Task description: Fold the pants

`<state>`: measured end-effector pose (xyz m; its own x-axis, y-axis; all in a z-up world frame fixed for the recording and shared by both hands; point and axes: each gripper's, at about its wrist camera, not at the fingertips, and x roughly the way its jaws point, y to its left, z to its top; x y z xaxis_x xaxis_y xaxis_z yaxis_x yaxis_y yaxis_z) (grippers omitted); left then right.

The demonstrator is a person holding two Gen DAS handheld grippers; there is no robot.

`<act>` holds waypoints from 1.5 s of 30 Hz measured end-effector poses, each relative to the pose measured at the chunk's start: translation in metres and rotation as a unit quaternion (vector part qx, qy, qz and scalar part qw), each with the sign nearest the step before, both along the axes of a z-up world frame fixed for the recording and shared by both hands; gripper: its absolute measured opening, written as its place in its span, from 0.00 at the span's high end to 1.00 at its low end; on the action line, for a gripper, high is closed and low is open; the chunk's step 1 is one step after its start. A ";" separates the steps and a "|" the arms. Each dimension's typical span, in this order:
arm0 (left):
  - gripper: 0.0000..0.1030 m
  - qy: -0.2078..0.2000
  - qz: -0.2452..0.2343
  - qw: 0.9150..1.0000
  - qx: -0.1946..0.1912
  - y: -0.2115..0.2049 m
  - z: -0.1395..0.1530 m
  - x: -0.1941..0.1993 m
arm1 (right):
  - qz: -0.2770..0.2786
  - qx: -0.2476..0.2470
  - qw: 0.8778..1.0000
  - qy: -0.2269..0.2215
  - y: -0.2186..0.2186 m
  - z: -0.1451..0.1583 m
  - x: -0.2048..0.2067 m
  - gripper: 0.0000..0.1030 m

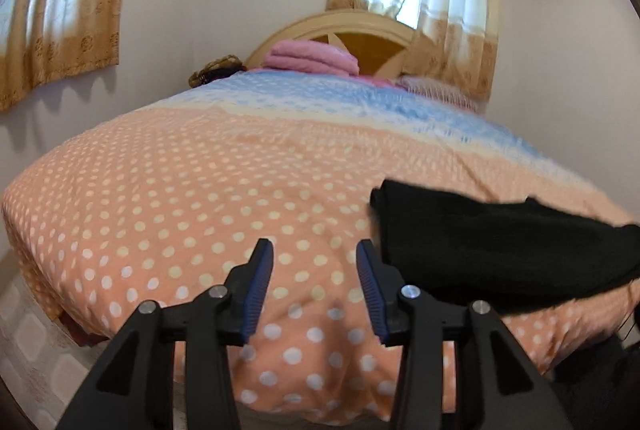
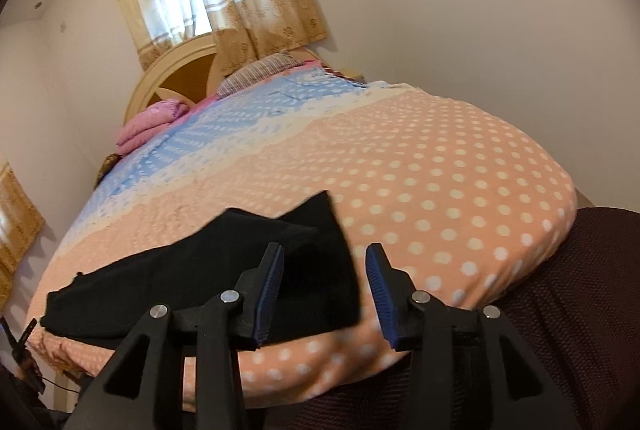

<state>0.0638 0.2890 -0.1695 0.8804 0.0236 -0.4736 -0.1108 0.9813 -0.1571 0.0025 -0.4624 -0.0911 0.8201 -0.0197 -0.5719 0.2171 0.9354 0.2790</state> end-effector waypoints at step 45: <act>0.45 0.042 -0.501 0.845 0.183 -0.439 0.020 0.027 | -0.016 0.152 0.988 -0.002 0.012 -0.031 0.029 0.56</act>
